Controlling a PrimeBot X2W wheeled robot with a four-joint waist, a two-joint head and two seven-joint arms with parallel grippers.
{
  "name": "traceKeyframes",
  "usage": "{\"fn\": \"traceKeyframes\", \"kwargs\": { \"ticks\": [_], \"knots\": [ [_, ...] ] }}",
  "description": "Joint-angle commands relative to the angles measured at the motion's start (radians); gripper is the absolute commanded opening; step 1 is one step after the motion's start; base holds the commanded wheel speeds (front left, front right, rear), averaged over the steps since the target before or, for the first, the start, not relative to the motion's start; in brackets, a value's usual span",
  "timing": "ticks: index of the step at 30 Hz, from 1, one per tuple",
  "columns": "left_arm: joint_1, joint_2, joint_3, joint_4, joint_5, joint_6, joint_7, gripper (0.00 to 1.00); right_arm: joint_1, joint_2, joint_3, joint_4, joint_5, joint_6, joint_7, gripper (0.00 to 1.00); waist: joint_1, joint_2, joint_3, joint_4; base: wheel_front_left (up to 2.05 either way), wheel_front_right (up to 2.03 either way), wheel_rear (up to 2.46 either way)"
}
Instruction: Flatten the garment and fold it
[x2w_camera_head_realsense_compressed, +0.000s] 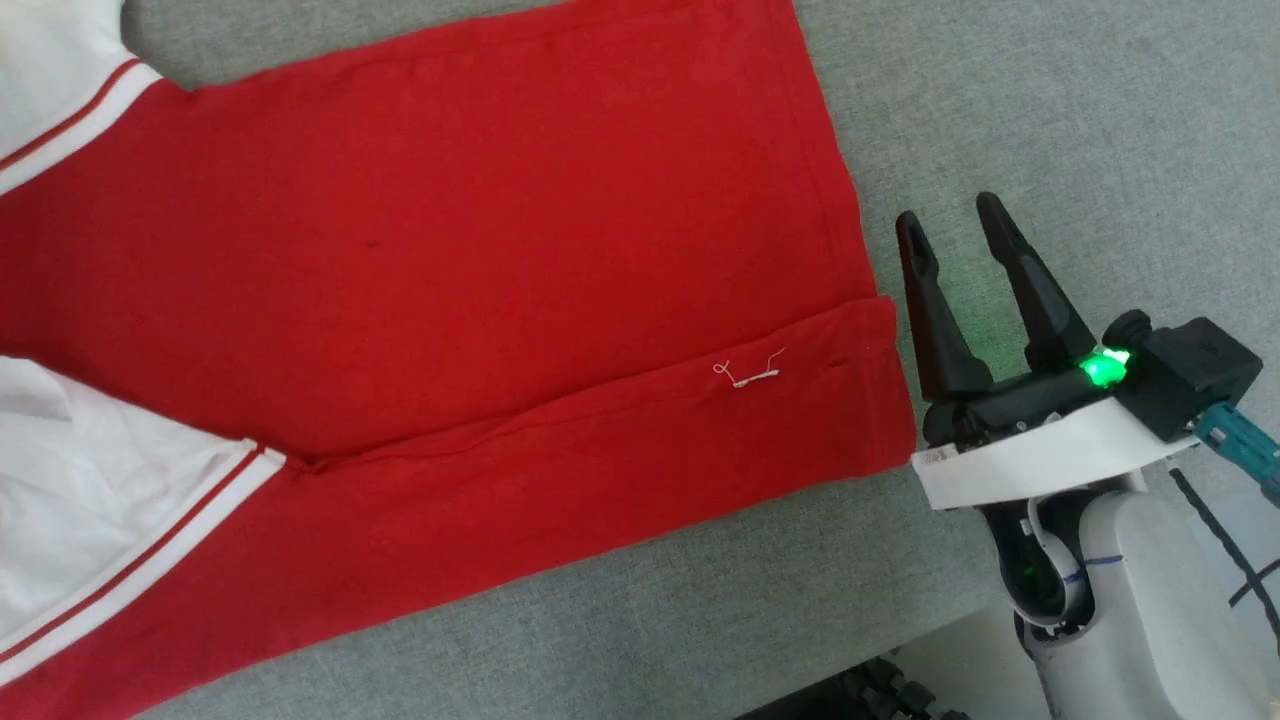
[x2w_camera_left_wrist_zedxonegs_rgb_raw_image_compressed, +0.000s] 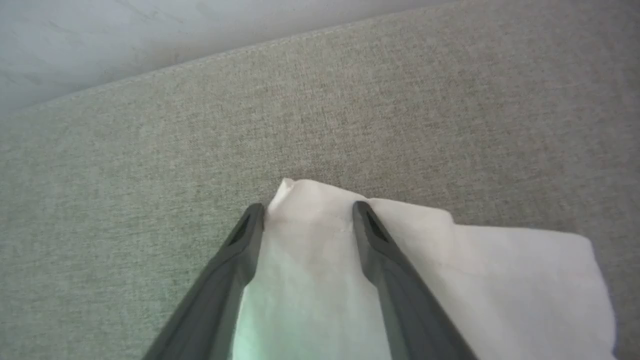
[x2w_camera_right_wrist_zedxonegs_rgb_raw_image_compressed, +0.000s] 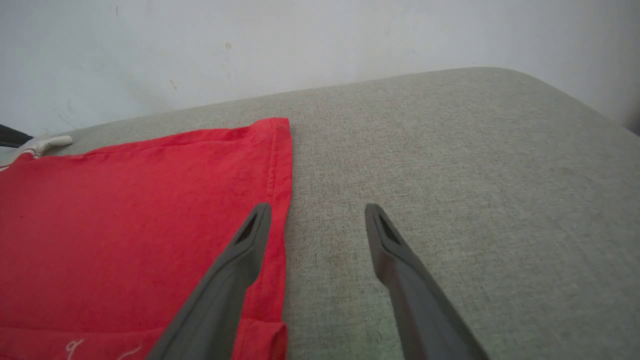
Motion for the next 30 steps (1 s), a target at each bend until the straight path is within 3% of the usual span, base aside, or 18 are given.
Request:
{"fn": "traceKeyframes", "kwargs": {
  "ticks": [1,5,10,20,30],
  "knots": [
    [0.044,0.006,-0.005,-0.002,-0.003,0.008,0.017,0.0,-0.019,0.001,0.0,0.002,0.002,-0.001,-0.003,1.0,0.0,0.0,0.005,-0.001,0.0,0.0,0.0],
    [0.06,0.015,-0.013,-0.046,-0.007,-0.001,0.028,0.0,-0.073,-0.025,0.002,-0.007,-0.02,-0.001,0.02,1.0,0.0,0.0,0.006,0.008,0.0,0.0,0.0],
    [0.063,0.01,-0.022,-0.071,-0.018,-0.01,0.033,0.0,-0.248,-0.042,-0.001,-0.017,-0.049,-0.001,0.105,1.0,0.0,0.0,0.006,0.023,0.0,0.0,0.0],
    [0.032,-0.026,-0.05,-0.083,-0.025,-0.049,-0.031,0.0,-0.602,-0.002,-0.002,0.224,-0.02,-0.001,0.598,1.0,0.0,0.0,0.022,0.081,0.0,0.0,0.0],
    [-0.007,-0.073,-0.074,-0.057,-0.036,-0.084,-0.105,0.0,-0.762,0.012,-0.028,0.453,-0.062,-0.001,0.988,1.0,0.0,0.0,0.044,0.127,0.0,0.0,0.0]
  ]
}}
